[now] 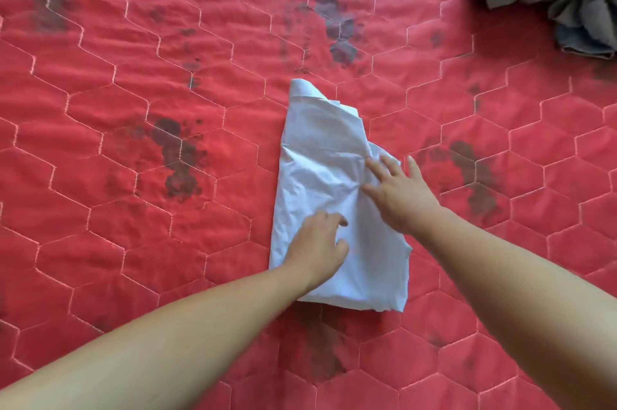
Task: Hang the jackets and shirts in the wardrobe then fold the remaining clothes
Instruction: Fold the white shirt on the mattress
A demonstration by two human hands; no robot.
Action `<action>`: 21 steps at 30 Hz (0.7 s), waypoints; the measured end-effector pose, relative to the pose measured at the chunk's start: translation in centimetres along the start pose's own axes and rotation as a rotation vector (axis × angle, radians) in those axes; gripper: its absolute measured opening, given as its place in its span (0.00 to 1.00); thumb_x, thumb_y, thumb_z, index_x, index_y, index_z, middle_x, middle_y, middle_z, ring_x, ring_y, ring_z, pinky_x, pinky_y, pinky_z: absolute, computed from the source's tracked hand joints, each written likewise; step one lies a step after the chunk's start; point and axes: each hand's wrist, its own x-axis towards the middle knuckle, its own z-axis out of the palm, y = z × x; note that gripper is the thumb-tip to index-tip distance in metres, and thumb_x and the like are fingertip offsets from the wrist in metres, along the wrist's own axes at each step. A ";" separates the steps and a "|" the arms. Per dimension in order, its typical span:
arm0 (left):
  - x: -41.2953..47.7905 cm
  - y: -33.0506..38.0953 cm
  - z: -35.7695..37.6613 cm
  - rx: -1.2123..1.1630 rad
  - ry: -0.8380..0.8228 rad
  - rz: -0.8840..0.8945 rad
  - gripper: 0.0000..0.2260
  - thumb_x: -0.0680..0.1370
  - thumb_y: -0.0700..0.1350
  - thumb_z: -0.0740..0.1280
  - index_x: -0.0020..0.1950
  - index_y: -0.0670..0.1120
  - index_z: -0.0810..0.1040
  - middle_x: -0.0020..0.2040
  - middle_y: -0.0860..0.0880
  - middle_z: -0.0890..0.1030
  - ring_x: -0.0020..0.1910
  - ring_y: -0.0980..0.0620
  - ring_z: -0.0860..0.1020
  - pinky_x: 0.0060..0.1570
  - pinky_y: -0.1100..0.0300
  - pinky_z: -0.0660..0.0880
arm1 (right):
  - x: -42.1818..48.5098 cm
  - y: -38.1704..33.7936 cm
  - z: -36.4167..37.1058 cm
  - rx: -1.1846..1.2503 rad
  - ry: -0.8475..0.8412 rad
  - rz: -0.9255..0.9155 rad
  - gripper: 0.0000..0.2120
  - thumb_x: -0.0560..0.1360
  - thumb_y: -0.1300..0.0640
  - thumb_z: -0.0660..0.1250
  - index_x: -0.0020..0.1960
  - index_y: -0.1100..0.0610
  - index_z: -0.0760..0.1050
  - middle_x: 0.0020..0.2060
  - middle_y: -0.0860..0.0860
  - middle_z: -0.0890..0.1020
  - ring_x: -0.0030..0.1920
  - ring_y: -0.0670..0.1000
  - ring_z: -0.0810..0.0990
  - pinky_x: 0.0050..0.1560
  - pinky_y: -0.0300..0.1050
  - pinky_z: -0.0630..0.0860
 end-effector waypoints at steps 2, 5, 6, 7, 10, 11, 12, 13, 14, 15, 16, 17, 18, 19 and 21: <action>0.7 -1.7 -1.6 0.092 0.293 -0.037 0.20 0.74 0.45 0.67 0.67 0.52 0.73 0.64 0.49 0.68 0.65 0.47 0.69 0.62 0.49 0.68 | 1.2 -0.1 -0.7 0.077 0.156 0.052 0.16 0.72 0.62 0.66 0.59 0.51 0.80 0.68 0.59 0.72 0.71 0.64 0.68 0.71 0.73 0.59; 1.6 -3.9 -3.5 -0.090 0.443 -0.328 0.31 0.71 0.46 0.71 0.72 0.53 0.64 0.67 0.48 0.64 0.66 0.44 0.67 0.64 0.46 0.67 | 3.9 -1.0 -3.0 0.113 0.409 0.069 0.11 0.61 0.67 0.70 0.42 0.57 0.78 0.44 0.57 0.78 0.45 0.62 0.77 0.50 0.60 0.74; 1.9 -4.6 -3.6 -0.181 0.391 -0.406 0.35 0.71 0.47 0.72 0.75 0.53 0.60 0.68 0.46 0.65 0.67 0.42 0.67 0.65 0.46 0.67 | 5.1 -1.5 -3.9 0.125 0.474 0.047 0.12 0.60 0.67 0.70 0.42 0.57 0.77 0.43 0.57 0.77 0.43 0.61 0.76 0.44 0.56 0.74; 2.0 -5.3 -3.3 -0.256 0.320 -0.449 0.38 0.71 0.47 0.72 0.77 0.52 0.57 0.69 0.45 0.67 0.67 0.41 0.69 0.66 0.46 0.68 | 6.3 -2.1 -4.7 0.145 0.505 0.023 0.16 0.61 0.67 0.70 0.47 0.57 0.77 0.46 0.58 0.77 0.45 0.62 0.76 0.42 0.55 0.74; 1.9 -6.8 -2.2 -0.412 0.234 -0.424 0.28 0.70 0.43 0.70 0.69 0.50 0.65 0.58 0.47 0.78 0.59 0.41 0.77 0.59 0.45 0.75 | 9.8 -3.6 -6.5 0.250 0.360 0.044 0.35 0.68 0.61 0.70 0.74 0.51 0.64 0.69 0.61 0.68 0.69 0.65 0.68 0.59 0.68 0.72; 1.8 -7.1 -2.1 -0.404 0.222 -0.410 0.21 0.70 0.40 0.68 0.61 0.49 0.69 0.52 0.48 0.80 0.54 0.42 0.79 0.54 0.45 0.76 | 10.7 -3.7 -6.8 0.299 0.278 0.072 0.39 0.71 0.57 0.70 0.78 0.48 0.56 0.73 0.59 0.63 0.74 0.64 0.62 0.64 0.71 0.66; 1.8 -7.3 -2.3 -0.382 0.201 -0.390 0.16 0.70 0.39 0.66 0.55 0.48 0.70 0.48 0.49 0.80 0.50 0.41 0.79 0.50 0.45 0.77 | 11.4 -3.7 -7.0 0.339 0.208 0.090 0.42 0.73 0.53 0.70 0.80 0.47 0.51 0.75 0.57 0.61 0.75 0.64 0.61 0.67 0.71 0.63; 2.0 -7.5 -2.8 -0.359 0.176 -0.367 0.12 0.70 0.37 0.65 0.52 0.47 0.70 0.45 0.48 0.80 0.47 0.41 0.79 0.47 0.46 0.76 | 11.8 -3.4 -7.1 0.356 0.162 0.091 0.42 0.74 0.50 0.70 0.80 0.45 0.48 0.75 0.57 0.62 0.74 0.63 0.64 0.68 0.71 0.62; 2.3 -7.7 -3.7 -0.336 0.156 -0.344 0.11 0.70 0.36 0.64 0.49 0.46 0.70 0.44 0.47 0.79 0.46 0.40 0.78 0.44 0.47 0.74 | 11.9 -3.1 -7.0 0.345 0.144 0.088 0.41 0.75 0.48 0.70 0.79 0.45 0.49 0.74 0.57 0.64 0.71 0.64 0.68 0.67 0.70 0.63; 2.8 -8.2 -4.9 -0.302 0.141 -0.323 0.10 0.70 0.35 0.63 0.48 0.46 0.69 0.43 0.46 0.79 0.45 0.40 0.77 0.43 0.48 0.72 | 11.8 -2.8 -6.9 0.315 0.148 0.092 0.40 0.75 0.47 0.70 0.78 0.45 0.50 0.72 0.58 0.66 0.68 0.64 0.70 0.66 0.68 0.65; 3.6 -8.8 -6.4 -0.244 0.134 -0.302 0.10 0.70 0.34 0.62 0.48 0.46 0.69 0.44 0.46 0.78 0.45 0.40 0.76 0.42 0.49 0.71 | 11.5 -2.4 -6.6 0.284 0.165 0.105 0.39 0.75 0.47 0.70 0.78 0.46 0.50 0.70 0.59 0.68 0.66 0.64 0.72 0.64 0.66 0.67; 4.6 -9.5 -8.2 -0.158 0.140 -0.274 0.11 0.71 0.34 0.62 0.50 0.46 0.70 0.46 0.45 0.79 0.47 0.40 0.77 0.44 0.48 0.73 | 11.3 -2.1 -6.4 0.276 0.177 0.123 0.39 0.75 0.46 0.69 0.78 0.47 0.51 0.69 0.60 0.68 0.65 0.64 0.73 0.62 0.65 0.69; 5.8 -10.3 -10.1 -0.055 0.158 -0.239 0.14 0.71 0.34 0.61 0.53 0.46 0.72 0.49 0.43 0.79 0.50 0.39 0.77 0.47 0.46 0.74 | 11.1 -1.9 -6.1 0.296 0.183 0.140 0.39 0.75 0.45 0.69 0.78 0.47 0.51 0.69 0.59 0.68 0.65 0.65 0.73 0.60 0.64 0.71; 7.2 -11.0 -12.3 0.060 0.198 -0.195 0.18 0.70 0.32 0.60 0.57 0.46 0.72 0.52 0.41 0.79 0.52 0.37 0.77 0.50 0.44 0.75 | 11.0 -1.9 -5.9 0.326 0.180 0.152 0.39 0.76 0.44 0.68 0.78 0.48 0.51 0.69 0.59 0.68 0.64 0.65 0.74 0.58 0.63 0.72; 9.7 -11.7 -16.6 0.307 0.334 -0.099 0.24 0.70 0.30 0.60 0.63 0.47 0.73 0.55 0.39 0.76 0.55 0.35 0.75 0.53 0.41 0.74 | 11.2 -1.9 -5.8 0.336 0.157 0.164 0.37 0.76 0.42 0.67 0.78 0.48 0.51 0.68 0.58 0.70 0.62 0.65 0.75 0.52 0.60 0.73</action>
